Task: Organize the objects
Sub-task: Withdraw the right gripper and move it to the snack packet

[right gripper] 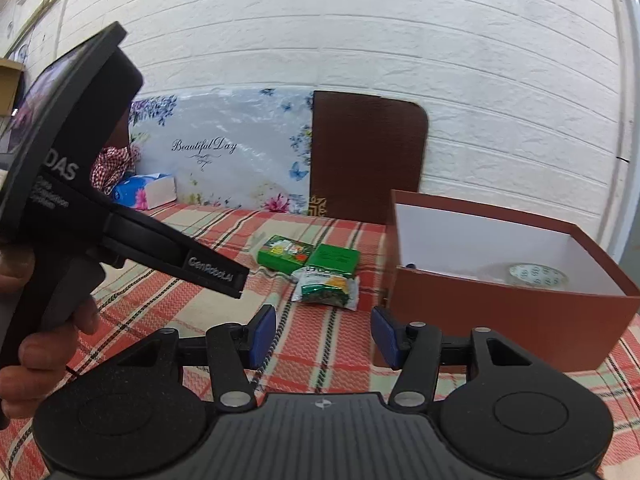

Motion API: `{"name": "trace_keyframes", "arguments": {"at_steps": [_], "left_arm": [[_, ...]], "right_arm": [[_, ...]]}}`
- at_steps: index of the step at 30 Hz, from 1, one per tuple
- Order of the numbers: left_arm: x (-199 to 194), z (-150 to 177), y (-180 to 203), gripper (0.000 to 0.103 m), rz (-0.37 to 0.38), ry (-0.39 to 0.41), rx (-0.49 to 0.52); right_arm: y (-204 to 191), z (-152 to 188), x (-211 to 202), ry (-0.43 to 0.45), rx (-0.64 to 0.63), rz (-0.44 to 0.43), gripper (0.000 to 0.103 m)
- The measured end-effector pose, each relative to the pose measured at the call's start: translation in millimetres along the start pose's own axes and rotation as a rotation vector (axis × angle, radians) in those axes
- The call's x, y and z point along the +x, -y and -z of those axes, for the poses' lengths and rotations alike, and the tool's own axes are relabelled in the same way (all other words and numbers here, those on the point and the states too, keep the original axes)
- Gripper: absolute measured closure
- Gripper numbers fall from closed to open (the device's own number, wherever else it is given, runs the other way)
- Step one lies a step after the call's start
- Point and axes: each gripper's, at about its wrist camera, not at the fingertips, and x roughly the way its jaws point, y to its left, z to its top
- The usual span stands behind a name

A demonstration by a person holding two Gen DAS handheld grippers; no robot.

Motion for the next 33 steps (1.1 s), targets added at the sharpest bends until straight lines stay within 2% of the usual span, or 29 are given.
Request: {"name": "trace_keyframes", "arguments": {"at_steps": [7,11,12,15,19,20,22,23,25,27,29,31,32,33], "left_arm": [[18,11,-28,0.039,-0.048,-0.039,-0.027],[31,18,-41,0.039,-0.063,-0.073,-0.05],[34,20,-43,0.039,-0.067,-0.081,-0.053],[44,24,-49,0.039,-0.071,-0.102,-0.066],[58,28,-55,0.038,-0.08,-0.125,-0.08],[61,29,-56,0.036,-0.081,-0.127,-0.082],[64,31,-58,0.028,-0.091,-0.112,-0.077],[65,32,-59,0.027,-0.092,-0.108,-0.074],[67,32,-61,0.025,-0.088,-0.099,-0.076],[69,33,-62,0.022,-0.088,-0.089,-0.08],[72,32,-62,0.021,-0.089,-0.081,-0.084],[73,32,-64,0.019,-0.084,-0.075,-0.097],[73,33,-66,0.018,-0.081,-0.074,-0.108],[72,33,-67,0.018,-0.084,-0.072,-0.115]], "right_arm": [[-7,-7,48,-0.052,-0.02,-0.016,0.05],[5,-6,72,-0.109,-0.008,0.048,0.049],[13,-6,77,-0.121,0.011,0.069,0.055],[32,-5,80,-0.132,0.109,0.016,0.062],[33,-6,84,-0.127,0.096,0.056,0.076],[36,-7,87,-0.124,0.111,0.064,0.081],[41,-10,92,-0.125,0.128,0.064,0.082],[42,-11,95,-0.127,0.13,0.065,0.08],[40,-12,96,-0.127,0.14,0.043,0.066],[31,-12,99,-0.123,0.128,0.022,0.039],[16,-12,106,-0.123,0.079,0.027,0.022],[3,-13,118,-0.135,0.031,0.043,0.022],[-5,-13,125,-0.142,0.005,0.045,0.028],[-13,-13,132,-0.152,-0.029,0.049,0.029]]}}
